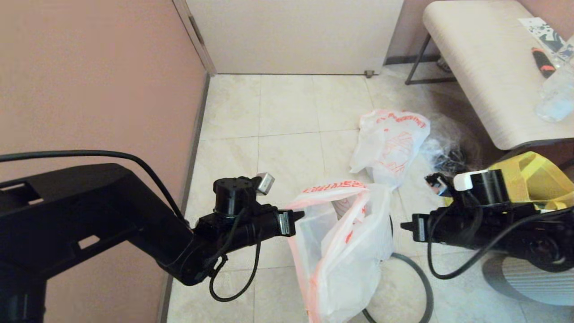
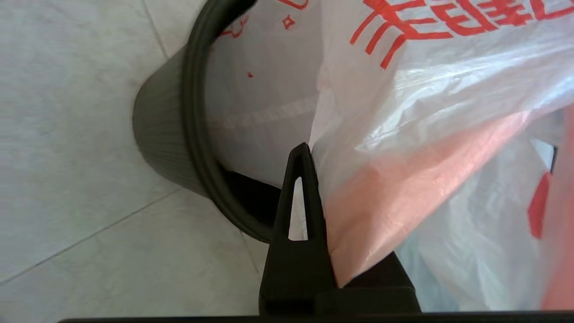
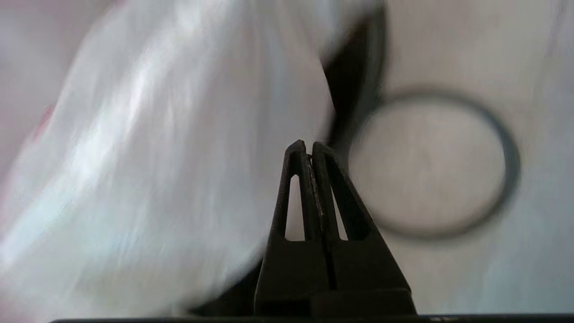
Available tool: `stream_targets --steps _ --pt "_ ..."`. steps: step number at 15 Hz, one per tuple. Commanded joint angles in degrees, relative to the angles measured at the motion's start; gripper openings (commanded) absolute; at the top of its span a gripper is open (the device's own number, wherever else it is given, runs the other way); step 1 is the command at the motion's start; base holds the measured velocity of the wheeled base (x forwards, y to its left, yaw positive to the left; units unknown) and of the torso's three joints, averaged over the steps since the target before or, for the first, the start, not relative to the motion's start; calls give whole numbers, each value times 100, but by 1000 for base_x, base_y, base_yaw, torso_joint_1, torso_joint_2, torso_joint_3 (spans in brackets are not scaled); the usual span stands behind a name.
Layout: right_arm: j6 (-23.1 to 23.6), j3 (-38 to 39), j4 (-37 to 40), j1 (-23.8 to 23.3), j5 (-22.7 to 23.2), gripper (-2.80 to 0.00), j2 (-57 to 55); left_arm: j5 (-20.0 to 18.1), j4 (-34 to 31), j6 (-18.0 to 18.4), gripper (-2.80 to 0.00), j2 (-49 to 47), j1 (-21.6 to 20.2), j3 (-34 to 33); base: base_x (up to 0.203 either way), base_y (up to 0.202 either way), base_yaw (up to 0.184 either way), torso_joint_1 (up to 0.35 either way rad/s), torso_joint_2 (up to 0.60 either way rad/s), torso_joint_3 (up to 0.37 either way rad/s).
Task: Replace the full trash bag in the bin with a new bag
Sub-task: Put the new garbage bag on the trash can
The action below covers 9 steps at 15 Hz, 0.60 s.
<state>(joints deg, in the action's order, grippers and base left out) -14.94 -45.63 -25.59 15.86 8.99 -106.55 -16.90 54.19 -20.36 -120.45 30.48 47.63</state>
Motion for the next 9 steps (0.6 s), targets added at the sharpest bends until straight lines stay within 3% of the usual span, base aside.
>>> stream_targets --steps 1,4,9 --pt "-31 -291 -575 407 -387 -280 -1163 -15 30 -12 -280 -84 -68 34 0 0 0 0 0 0" --pt "-202 -907 -761 955 -808 -280 -1774 -15 30 -12 -280 -256 -121 163 0 0 0 0 0 0" --pt "-397 -2525 -797 1137 -968 -280 -3217 -24 47 -40 -280 -250 -51 247 0 0 0 0 0 0"
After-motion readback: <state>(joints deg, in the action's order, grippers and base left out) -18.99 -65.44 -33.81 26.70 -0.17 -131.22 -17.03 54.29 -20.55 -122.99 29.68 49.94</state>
